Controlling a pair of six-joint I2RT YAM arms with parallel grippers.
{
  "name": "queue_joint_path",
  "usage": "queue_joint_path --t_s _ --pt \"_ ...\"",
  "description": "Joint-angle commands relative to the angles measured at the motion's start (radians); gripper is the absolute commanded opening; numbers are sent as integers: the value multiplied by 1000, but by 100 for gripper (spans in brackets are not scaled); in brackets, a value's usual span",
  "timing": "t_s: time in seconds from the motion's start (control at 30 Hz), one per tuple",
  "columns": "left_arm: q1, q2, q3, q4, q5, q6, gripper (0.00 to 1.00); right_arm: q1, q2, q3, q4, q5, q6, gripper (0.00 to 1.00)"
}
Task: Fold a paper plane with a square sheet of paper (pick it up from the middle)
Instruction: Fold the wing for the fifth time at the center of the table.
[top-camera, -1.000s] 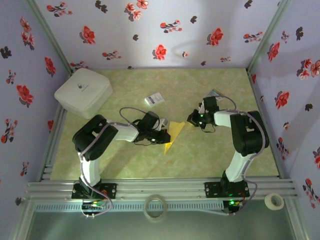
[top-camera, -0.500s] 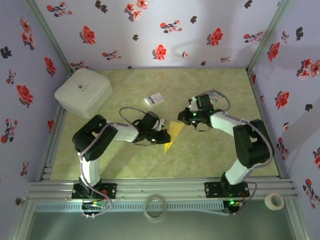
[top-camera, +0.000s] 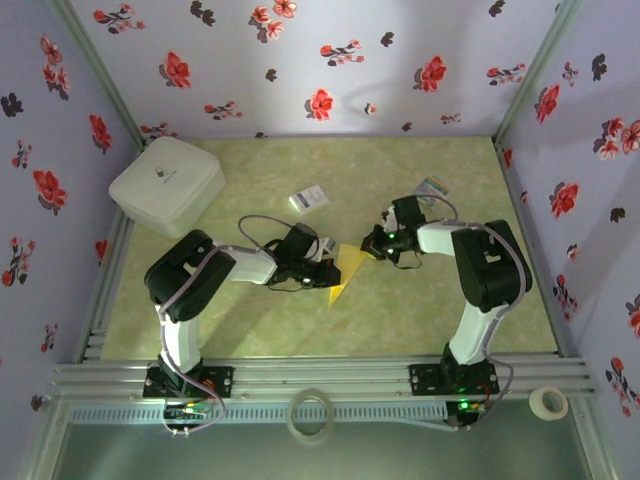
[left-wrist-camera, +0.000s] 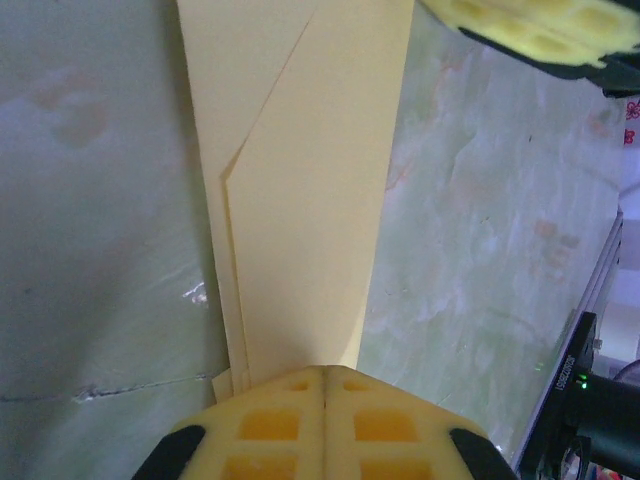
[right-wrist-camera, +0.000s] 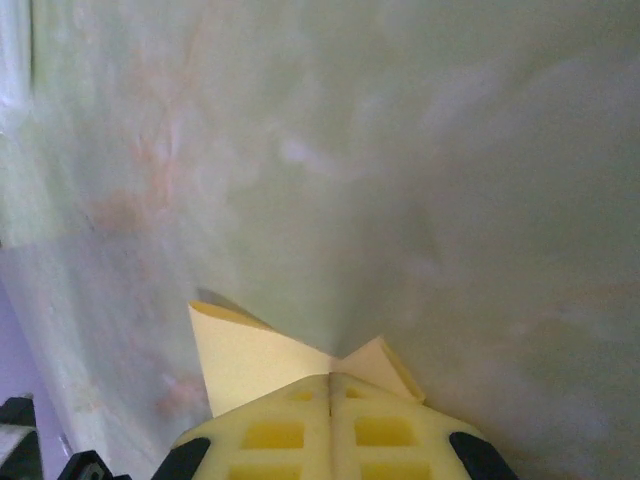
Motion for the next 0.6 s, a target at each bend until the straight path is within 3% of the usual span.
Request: queue_joint_path --t_s 0.0,0.27,0.4,0.57 --pt "-4 48 -69 -219 -61 -9 0 -38 12 25 24 41 5 6" --pt "-4 40 -63 -226 -59 -8 0 -46 -121 -50 104 12 60 9" --pt "-5 34 -55 -232 -59 -9 0 17 -134 -62 106 -47 59 9" --pt "-5 20 -43 -246 -61 -5 0 84 -105 -78 85 -34 44 6"
